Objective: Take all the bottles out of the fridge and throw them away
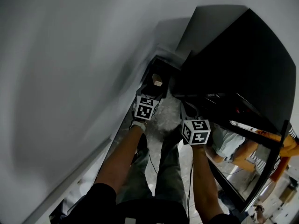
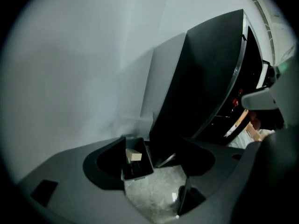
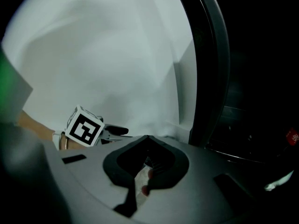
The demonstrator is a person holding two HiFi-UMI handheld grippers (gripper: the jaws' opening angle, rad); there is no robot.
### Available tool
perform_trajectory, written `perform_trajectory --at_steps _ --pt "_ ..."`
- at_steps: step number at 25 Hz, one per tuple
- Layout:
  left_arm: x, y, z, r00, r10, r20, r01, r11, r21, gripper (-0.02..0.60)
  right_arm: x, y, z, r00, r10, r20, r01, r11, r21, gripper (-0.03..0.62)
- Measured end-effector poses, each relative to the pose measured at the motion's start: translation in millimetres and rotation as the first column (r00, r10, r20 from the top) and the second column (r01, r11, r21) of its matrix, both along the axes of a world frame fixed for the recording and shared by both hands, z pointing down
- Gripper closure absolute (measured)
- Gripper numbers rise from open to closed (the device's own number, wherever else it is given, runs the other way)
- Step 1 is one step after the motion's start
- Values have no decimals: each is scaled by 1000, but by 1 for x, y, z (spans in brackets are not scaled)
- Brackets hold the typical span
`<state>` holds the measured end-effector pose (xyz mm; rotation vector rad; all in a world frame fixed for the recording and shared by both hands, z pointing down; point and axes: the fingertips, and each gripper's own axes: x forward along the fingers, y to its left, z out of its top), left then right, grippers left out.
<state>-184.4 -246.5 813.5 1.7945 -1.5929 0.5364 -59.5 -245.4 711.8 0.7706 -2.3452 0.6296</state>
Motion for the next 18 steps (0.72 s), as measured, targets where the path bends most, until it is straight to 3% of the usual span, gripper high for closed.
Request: perform_trajectory --at_steps 5,8,11,15,18 --pt "0 38 -13 1000 -7 13 7 1000 17 265 4 10 -7 1000 23 2 -23 1000 6 592" --pt "0 46 -44 999 14 30 -16 998 67 310 2 16 -24 999 40 13 -41 999 26 592" --pt "1 55 -92 999 29 41 -35 990 137 392 1 26 -51 998 62 32 -64 997 52 592" --pt "6 77 -162 998 37 47 -47 970 238 547 6 44 -96 993 95 69 -101 991 91 592" --pt "14 88 -207 996 67 57 -81 950 302 574 12 56 -133 985 131 108 -145 981 131 592"
